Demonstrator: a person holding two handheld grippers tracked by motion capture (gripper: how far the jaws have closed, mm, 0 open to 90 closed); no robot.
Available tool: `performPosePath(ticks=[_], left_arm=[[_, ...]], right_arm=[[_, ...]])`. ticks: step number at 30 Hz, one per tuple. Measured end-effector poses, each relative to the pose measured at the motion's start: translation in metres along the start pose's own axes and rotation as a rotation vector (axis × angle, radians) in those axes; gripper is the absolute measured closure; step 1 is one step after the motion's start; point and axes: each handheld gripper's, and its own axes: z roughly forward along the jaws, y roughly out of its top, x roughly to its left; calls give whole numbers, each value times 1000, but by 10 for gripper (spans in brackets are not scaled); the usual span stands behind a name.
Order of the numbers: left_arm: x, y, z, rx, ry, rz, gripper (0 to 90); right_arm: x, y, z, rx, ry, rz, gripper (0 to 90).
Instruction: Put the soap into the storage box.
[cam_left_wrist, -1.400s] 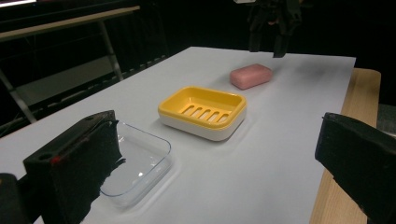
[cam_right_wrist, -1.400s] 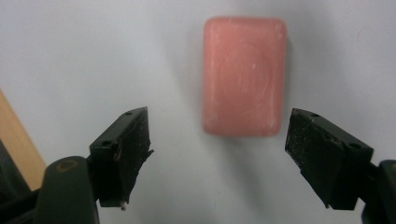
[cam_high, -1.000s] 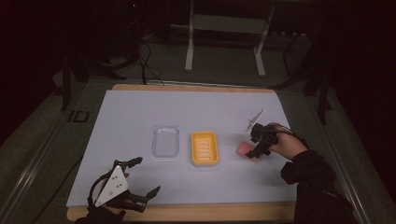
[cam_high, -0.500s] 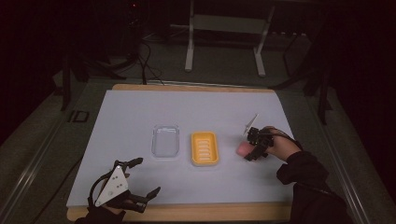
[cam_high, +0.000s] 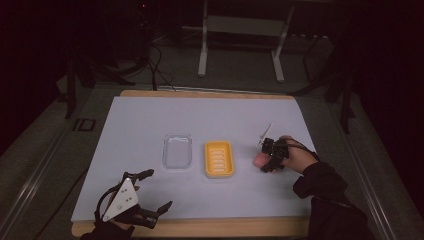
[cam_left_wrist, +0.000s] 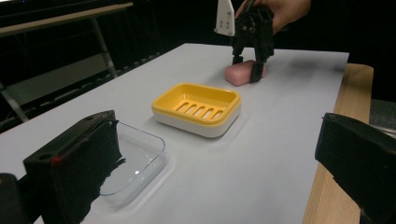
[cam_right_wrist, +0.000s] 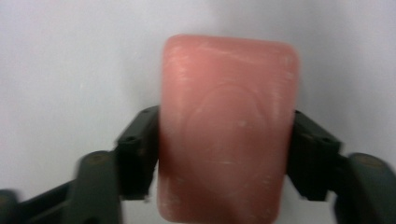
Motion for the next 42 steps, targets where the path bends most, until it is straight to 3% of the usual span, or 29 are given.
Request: performPosePath(ticks=[7,12,14,15,16,17,20,24,26,30,32,35,42], left_arm=[[0,0,0,5,3,3,6],[0,0,0,3,3,2,6],[0,0,0,3,4,2,6],[0,0,0,3,4,2,6],[0,0,0,3,4,3,6],[0,0,0,3,3,3,6],[0,0,0,3,4,4,6],[0,0,1,6,6,5,6],[-1,0,1,8,9,7,6],[-1,0,1,5,12,6,6],[-1,0,0,4,13,6,6],[-1,0,0,4,14,7,6],[-1,0,1,10,13,10,6]], right_arm=[[3,5,0,35,-23,80,376],[6,6,-4,50,-20,216,376],[10,8,-7,56,-54,253,376],[12,8,-9,50,-93,261,376],[15,9,-11,45,-116,303,376],[15,9,-13,42,-115,309,376],[19,9,-18,5,-70,402,376],[25,12,-26,13,-136,480,376],[26,12,-31,1,-129,567,376],[32,15,-42,1,-154,647,377],[33,16,-49,9,-150,718,376],[36,19,-58,12,-163,761,377],[42,25,-73,-19,-163,777,376]])
